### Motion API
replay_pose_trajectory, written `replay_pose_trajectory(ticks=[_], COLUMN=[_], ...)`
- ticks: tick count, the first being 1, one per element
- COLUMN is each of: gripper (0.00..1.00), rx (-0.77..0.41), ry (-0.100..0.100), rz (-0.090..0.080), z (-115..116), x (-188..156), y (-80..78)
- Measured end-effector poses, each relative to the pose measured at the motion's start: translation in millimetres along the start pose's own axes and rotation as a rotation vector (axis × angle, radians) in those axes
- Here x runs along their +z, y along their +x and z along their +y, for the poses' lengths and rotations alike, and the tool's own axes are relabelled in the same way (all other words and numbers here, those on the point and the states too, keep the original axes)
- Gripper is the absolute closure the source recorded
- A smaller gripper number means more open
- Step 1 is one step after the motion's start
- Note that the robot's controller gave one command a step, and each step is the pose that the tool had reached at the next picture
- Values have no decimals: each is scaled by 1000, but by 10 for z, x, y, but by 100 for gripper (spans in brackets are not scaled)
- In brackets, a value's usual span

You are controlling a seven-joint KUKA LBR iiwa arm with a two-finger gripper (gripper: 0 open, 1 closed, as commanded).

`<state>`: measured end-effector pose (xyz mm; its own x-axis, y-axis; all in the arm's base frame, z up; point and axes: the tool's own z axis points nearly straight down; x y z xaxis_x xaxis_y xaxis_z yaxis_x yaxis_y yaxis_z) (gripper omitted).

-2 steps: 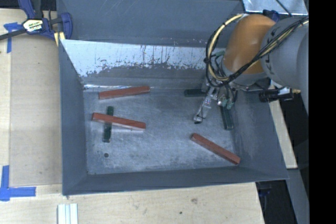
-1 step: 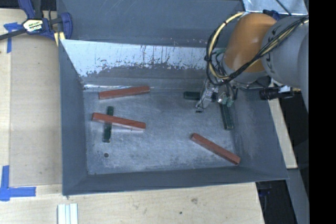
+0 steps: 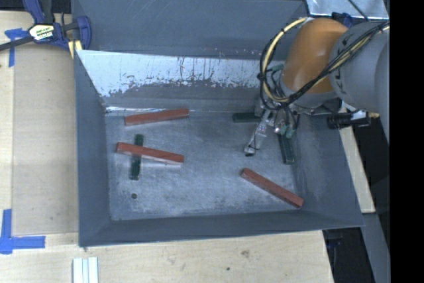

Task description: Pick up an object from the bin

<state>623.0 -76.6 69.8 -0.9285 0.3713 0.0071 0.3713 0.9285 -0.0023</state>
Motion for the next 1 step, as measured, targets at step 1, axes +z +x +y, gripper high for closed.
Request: replay_pose_trajectory(ticks=[1], gripper=[100], rx=[0], ry=[-3], rz=[-14], z=[6], x=[-29], y=[-33])
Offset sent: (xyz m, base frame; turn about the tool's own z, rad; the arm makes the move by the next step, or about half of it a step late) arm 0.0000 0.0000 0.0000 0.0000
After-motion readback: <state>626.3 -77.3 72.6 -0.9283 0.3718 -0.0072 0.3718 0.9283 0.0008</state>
